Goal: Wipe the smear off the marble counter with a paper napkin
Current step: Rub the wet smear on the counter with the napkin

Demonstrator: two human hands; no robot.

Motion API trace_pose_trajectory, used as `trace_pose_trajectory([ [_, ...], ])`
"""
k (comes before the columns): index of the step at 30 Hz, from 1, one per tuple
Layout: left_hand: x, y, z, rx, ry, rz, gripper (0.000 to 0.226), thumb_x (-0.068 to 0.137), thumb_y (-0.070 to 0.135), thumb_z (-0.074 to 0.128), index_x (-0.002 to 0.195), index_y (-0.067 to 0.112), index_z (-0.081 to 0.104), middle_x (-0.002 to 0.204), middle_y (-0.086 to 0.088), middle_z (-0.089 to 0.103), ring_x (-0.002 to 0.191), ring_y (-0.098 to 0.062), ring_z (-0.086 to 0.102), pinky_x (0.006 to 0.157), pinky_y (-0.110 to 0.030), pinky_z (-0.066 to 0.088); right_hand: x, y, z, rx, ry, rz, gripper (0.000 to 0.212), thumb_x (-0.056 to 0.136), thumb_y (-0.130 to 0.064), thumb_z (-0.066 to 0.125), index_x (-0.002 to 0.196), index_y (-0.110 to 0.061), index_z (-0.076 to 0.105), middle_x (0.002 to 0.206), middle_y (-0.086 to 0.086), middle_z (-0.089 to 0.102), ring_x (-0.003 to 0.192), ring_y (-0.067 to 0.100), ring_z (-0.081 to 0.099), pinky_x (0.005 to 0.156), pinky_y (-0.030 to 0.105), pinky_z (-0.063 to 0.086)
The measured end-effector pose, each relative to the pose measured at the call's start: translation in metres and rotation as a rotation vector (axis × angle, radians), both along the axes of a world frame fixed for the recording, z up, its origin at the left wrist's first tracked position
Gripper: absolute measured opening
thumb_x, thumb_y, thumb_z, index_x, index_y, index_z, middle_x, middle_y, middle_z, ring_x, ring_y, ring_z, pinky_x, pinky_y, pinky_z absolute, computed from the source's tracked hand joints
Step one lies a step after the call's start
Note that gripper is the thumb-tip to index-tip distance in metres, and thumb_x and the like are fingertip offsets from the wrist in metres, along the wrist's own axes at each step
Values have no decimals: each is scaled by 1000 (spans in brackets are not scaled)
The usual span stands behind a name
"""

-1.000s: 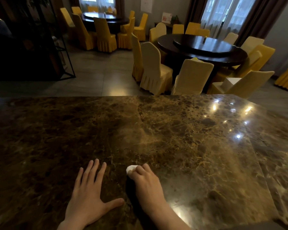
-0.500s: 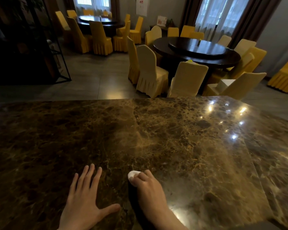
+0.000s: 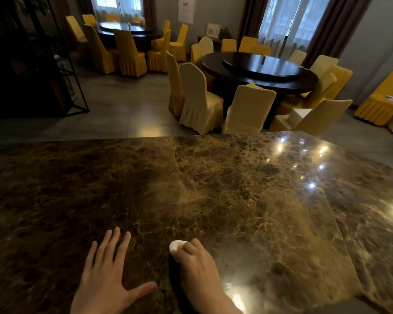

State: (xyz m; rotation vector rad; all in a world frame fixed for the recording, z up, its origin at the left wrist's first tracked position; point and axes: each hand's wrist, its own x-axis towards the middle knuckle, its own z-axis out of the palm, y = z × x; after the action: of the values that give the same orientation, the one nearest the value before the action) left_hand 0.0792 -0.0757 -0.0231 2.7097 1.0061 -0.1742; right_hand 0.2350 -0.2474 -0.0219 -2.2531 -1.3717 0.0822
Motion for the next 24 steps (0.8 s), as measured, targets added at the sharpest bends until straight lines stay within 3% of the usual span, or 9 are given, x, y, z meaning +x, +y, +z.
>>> trace_pose_trajectory([
  [2, 0, 1, 0, -7, 13, 1, 145, 44, 117, 18, 152, 32, -30, 162, 6, -35, 149, -13, -35, 126, -46, -21, 17, -14, 4, 4, -17, 14, 19, 76, -17, 80, 87, -28, 69, 80, -11, 63, 81, 11, 52, 57, 23, 38],
  [3, -1, 0, -1, -10, 14, 3, 146, 43, 117, 18, 151, 32, -30, 162, 6, -35, 149, -13, -35, 126, -46, -21, 30, -23, 6, 32, -17, -60, 11, 81, -19, 77, 82, -26, 68, 76, -9, 62, 79, 10, 52, 59, 24, 36],
  [5, -1, 0, -1, -11, 24, 8, 146, 42, 118, 17, 150, 32, -32, 162, 6, -36, 148, -13, -36, 126, -46, -21, 66, -39, 11, 111, -29, -327, 18, 90, -23, 70, 73, -18, 65, 66, -7, 55, 73, 12, 53, 59, 28, 37],
  [7, 0, -1, 1, -9, 27, 9, 146, 43, 118, 16, 150, 32, -33, 161, 6, -38, 148, -14, -36, 126, -46, -21, 109, -56, 17, 137, -8, -561, 23, 96, -22, 66, 74, -14, 69, 61, -4, 51, 69, 19, 58, 60, 32, 39],
  [9, 1, -2, 3, 2, 35, 5, 145, 43, 117, 15, 150, 32, -33, 161, 5, -39, 148, -14, -37, 125, -46, -22, 137, -62, 22, 55, 8, -650, 15, 95, -10, 65, 85, -12, 77, 70, 5, 62, 76, 31, 61, 63, 36, 43],
  [14, 2, -1, 4, 9, 45, 3, 147, 41, 118, 12, 150, 29, -33, 162, 3, -38, 149, -15, -36, 127, -47, -19, 93, -19, 15, -6, -1, -504, 15, 87, 0, 67, 95, -9, 76, 96, 7, 65, 94, 26, 57, 76, 32, 46],
  [20, 2, 0, 3, 9, 56, -5, 146, 43, 118, 15, 150, 31, -33, 163, 4, -36, 150, -15, -35, 127, -47, -18, 19, -4, 4, 59, 9, -61, 24, 89, -12, 69, 108, -25, 63, 102, -8, 62, 94, 13, 53, 69, 22, 42],
  [22, 2, 1, 1, 12, 45, -6, 146, 44, 117, 15, 152, 32, -32, 164, 4, -36, 149, -14, -36, 127, -47, -18, 49, -27, 5, 42, -33, -175, 17, 93, -17, 65, 103, -31, 65, 99, -10, 60, 93, 11, 53, 72, 21, 40],
  [24, 0, -1, 1, 7, 17, -8, 144, 45, 117, 16, 153, 33, -30, 165, 5, -34, 150, -13, -35, 127, -46, -18, 88, -50, 11, 37, -44, -454, 13, 92, -12, 67, 94, -25, 69, 89, -6, 54, 88, 18, 53, 67, 27, 34],
])
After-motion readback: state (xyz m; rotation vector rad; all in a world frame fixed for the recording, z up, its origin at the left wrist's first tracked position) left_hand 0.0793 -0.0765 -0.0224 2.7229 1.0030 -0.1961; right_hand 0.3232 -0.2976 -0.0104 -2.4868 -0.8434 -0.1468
